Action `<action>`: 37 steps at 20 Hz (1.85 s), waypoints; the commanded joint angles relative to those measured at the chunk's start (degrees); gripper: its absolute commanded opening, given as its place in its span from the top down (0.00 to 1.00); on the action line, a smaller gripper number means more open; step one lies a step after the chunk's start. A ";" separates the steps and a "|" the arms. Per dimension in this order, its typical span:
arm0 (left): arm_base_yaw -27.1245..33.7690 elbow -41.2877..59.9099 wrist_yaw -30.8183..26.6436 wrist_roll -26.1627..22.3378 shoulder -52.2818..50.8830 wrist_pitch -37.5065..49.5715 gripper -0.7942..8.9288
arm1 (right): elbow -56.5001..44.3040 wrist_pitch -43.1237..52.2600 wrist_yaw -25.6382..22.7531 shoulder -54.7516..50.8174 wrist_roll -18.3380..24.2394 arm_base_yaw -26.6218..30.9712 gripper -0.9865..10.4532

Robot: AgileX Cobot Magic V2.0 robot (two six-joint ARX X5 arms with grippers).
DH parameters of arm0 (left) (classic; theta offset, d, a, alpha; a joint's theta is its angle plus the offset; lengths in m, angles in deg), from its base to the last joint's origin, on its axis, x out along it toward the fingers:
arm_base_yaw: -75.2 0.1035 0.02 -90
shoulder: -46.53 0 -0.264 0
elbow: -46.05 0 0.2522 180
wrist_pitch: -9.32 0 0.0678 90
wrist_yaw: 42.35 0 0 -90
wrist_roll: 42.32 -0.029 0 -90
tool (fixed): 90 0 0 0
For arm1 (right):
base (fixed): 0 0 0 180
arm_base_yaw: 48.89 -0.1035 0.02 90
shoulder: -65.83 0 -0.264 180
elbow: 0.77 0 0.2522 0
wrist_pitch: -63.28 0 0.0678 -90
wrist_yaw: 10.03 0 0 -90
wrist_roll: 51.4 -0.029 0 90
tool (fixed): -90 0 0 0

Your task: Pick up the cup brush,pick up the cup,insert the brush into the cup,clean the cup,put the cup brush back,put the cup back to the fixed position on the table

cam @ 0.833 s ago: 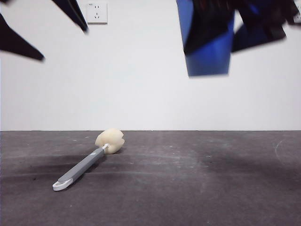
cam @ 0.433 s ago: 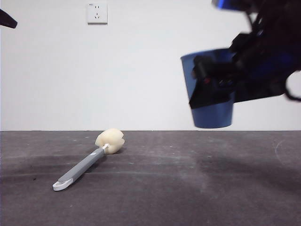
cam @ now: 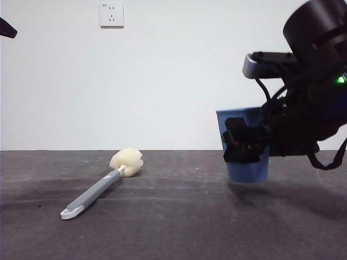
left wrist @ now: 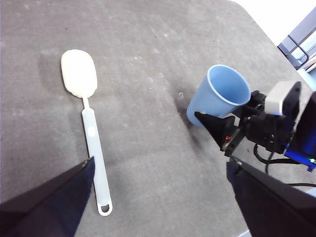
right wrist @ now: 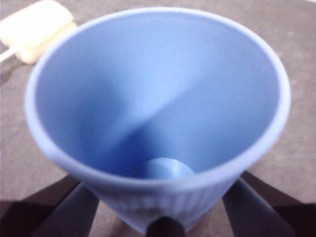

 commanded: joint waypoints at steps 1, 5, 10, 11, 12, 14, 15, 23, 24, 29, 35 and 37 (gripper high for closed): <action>0.02 0.13 0.09 -1.01 -0.13 0.76 0.46 | -0.33 2.34 3.23 2.36 -0.22 1.16 0.93; 0.02 0.13 0.02 -1.01 -0.13 0.76 0.46 | -0.33 3.72 5.90 4.33 -0.59 3.17 0.93; 0.02 0.13 0.04 -1.09 -0.13 0.74 0.46 | -0.33 -2.43 10.40 4.46 -0.61 4.83 0.93; 0.02 0.13 0.02 -1.09 -0.13 0.74 0.46 | -0.33 -4.09 11.82 4.46 -0.59 5.14 0.93; 0.02 0.13 0.02 -1.09 -0.13 0.76 0.46 | -0.33 -4.94 13.11 4.46 -0.59 5.38 0.93; 0.02 0.13 0.04 -1.09 -0.13 0.70 0.46 | -0.33 -5.49 13.14 4.46 -1.01 5.51 0.85; 0.02 0.13 0.07 -1.09 -0.13 0.68 0.46 | -0.33 -5.46 13.25 4.46 -1.11 5.51 0.74; 0.04 0.13 0.07 -1.16 -0.13 0.44 0.46 | -0.33 -5.33 13.81 2.43 -2.10 5.51 0.49; 0.04 0.13 0.07 -1.16 -0.13 0.44 0.46 | -0.33 -5.46 14.23 1.38 -2.16 5.51 0.47; 0.04 0.13 0.07 -1.16 -0.13 0.46 0.46 | -0.33 -20.28 14.32 -8.81 -3.69 5.49 0.44; 0.04 0.13 0.28 -1.18 -0.13 0.33 0.46 | -0.15 -47.30 17.46 -36.24 -8.63 5.35 0.45; 0.04 0.13 0.50 -1.20 -0.13 0.02 0.46 | 0.92 -56.15 19.34 -45.86 -10.80 5.33 0.45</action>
